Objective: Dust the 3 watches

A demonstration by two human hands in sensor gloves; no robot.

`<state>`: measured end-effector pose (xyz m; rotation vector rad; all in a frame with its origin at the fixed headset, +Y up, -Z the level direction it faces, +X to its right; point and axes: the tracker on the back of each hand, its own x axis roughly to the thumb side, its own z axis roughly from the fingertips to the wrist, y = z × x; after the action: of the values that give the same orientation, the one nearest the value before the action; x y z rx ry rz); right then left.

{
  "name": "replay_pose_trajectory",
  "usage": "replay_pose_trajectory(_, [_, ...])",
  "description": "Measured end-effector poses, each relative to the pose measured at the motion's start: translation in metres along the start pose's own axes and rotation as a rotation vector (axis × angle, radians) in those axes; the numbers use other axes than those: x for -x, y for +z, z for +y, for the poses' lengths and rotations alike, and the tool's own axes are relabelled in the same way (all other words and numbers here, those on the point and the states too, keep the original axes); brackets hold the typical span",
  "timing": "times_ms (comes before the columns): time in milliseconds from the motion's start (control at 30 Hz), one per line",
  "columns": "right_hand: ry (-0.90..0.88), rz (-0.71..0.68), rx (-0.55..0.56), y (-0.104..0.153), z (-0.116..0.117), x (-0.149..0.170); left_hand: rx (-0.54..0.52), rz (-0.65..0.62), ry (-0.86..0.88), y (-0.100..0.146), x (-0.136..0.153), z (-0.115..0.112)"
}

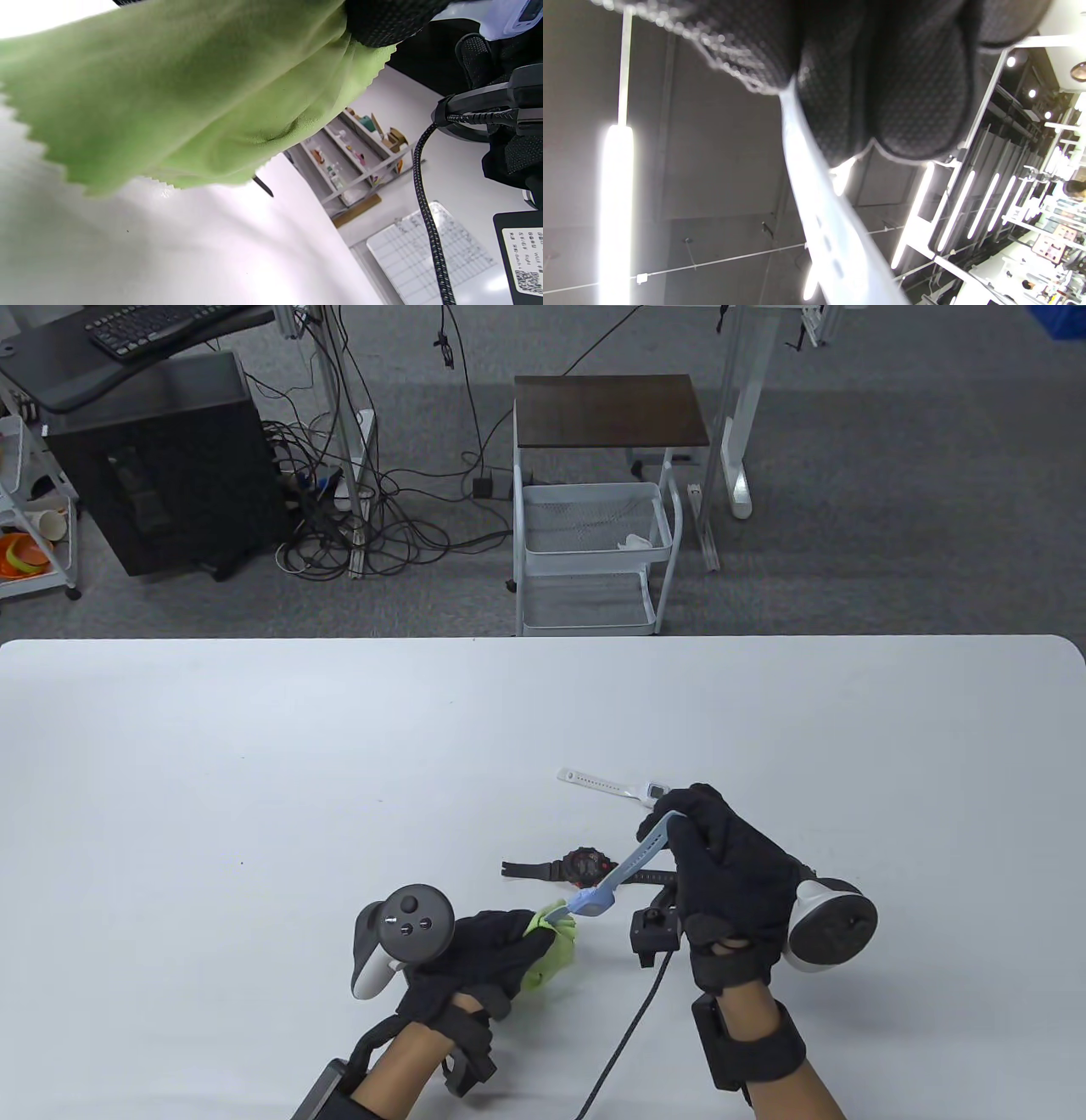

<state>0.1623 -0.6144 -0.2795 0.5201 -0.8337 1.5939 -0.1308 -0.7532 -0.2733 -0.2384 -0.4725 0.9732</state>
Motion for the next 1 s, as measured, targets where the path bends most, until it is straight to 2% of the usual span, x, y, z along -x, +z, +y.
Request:
replay_pose_trajectory(133, [-0.009,0.0,0.019,-0.001,-0.003,0.0,0.049,0.039,-0.082,-0.002,0.004,-0.002])
replay_pose_trajectory(267, [0.021,0.009,0.022,-0.002,-0.006,0.002,0.065,0.054,-0.027,-0.004,0.008,-0.003])
replay_pose_trajectory(500, [0.011,0.031,0.03,-0.002,-0.008,0.006,0.192,0.077,-0.016,-0.009,0.012,-0.013])
replay_pose_trajectory(600, [0.012,0.035,0.029,-0.002,-0.008,0.006,0.321,0.159,-0.131,-0.013,0.016,-0.021])
replay_pose_trajectory(700, [0.018,0.035,0.025,-0.002,-0.007,0.007,0.392,0.219,-0.249,-0.015,0.023,-0.027])
replay_pose_trajectory(1000, [0.018,0.038,0.026,-0.002,-0.006,0.008,0.433,0.284,-0.317,-0.019,0.032,-0.033])
